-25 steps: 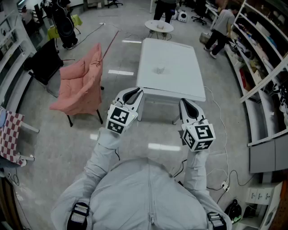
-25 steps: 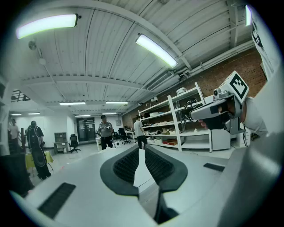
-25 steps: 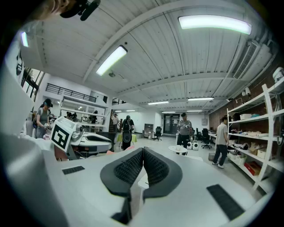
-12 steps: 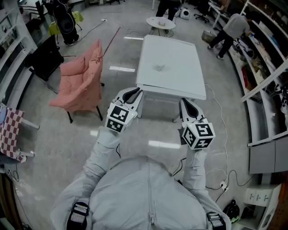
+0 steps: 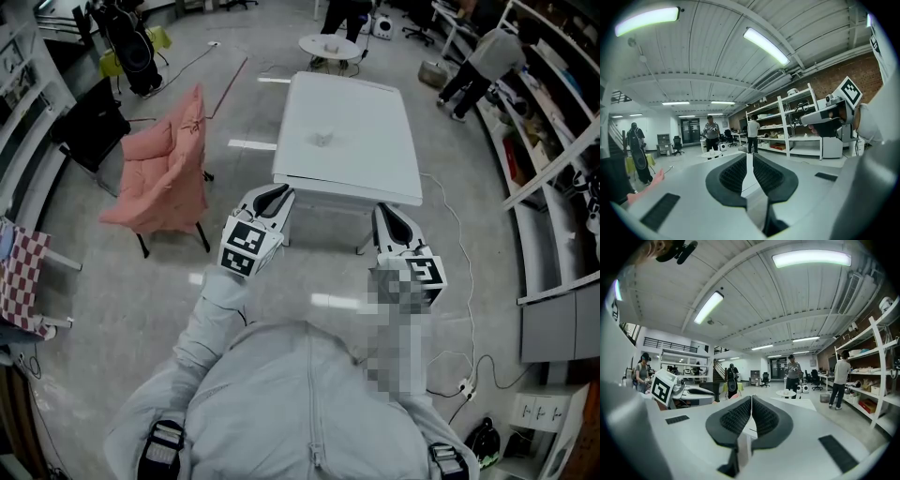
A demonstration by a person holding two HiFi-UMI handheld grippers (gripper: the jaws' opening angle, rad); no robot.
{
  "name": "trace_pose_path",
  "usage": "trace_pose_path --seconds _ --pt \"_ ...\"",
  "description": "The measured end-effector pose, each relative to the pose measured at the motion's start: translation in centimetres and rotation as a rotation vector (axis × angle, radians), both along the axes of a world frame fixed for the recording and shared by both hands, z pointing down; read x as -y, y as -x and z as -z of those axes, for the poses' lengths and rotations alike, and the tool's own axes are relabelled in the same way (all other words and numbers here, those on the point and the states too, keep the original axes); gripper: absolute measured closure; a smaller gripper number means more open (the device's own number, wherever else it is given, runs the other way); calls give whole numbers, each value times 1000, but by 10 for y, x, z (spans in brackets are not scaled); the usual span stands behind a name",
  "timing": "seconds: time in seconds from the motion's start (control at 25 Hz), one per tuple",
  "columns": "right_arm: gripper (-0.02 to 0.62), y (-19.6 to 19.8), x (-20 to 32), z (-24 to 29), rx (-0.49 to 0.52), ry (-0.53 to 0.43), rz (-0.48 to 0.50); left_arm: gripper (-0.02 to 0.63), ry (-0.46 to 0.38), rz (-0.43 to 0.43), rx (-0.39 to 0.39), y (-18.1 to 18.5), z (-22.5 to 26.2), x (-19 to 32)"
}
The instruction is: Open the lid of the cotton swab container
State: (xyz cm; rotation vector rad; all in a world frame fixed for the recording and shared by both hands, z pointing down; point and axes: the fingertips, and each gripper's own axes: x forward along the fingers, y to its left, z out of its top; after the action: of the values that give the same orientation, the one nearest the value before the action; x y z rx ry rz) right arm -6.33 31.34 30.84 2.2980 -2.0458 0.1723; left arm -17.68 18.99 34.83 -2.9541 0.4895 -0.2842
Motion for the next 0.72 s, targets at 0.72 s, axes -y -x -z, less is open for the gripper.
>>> trace_pose_path --seconds 0.72 --pt "560 -47 2 -26 9 8 57 552 2 12 32 -54 -19 -10"
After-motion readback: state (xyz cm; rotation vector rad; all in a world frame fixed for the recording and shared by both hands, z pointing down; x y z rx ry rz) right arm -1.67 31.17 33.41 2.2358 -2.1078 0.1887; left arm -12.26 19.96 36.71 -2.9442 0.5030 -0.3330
